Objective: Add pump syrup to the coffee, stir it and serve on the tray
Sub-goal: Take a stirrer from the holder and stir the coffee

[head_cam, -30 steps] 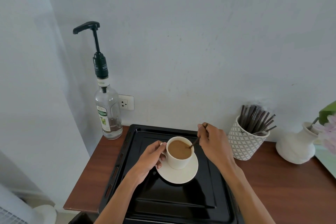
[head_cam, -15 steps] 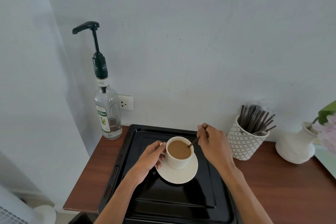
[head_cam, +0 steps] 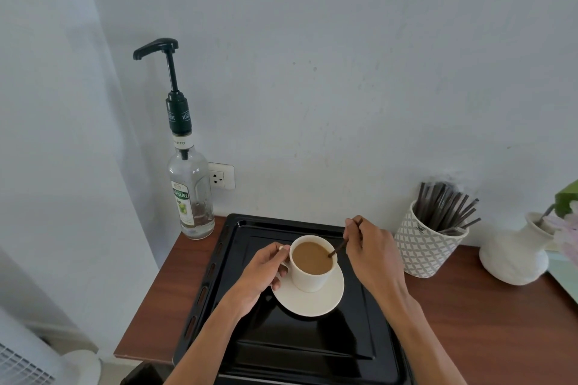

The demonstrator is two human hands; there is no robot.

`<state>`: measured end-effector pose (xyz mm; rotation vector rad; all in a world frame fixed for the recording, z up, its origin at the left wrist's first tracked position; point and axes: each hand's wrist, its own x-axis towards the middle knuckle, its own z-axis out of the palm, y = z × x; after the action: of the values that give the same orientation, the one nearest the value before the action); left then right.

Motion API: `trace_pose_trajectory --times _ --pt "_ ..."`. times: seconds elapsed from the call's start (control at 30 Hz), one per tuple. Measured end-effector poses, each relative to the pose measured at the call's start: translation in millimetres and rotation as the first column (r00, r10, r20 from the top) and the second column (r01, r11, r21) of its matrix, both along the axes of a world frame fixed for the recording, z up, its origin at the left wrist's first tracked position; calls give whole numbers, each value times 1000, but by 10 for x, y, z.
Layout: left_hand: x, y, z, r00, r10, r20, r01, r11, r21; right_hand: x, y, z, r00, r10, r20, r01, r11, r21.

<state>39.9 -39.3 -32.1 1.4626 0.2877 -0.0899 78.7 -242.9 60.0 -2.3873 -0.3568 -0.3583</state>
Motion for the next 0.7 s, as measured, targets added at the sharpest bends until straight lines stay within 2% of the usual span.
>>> trace_pose_trajectory --times 0.33,0.57,0.7 --pt "11 25 10 1000 -15 -6 15 1000 0 -104 275 -7 993 62 -100 -50 992 117" --pt "5 35 -26 1000 -6 17 7 1000 -10 -25 24 26 999 -49 -3 49 999 -7" --pt "11 34 -53 1000 -6 17 6 1000 -4 -127 24 -27 998 8 -69 -5 999 48"
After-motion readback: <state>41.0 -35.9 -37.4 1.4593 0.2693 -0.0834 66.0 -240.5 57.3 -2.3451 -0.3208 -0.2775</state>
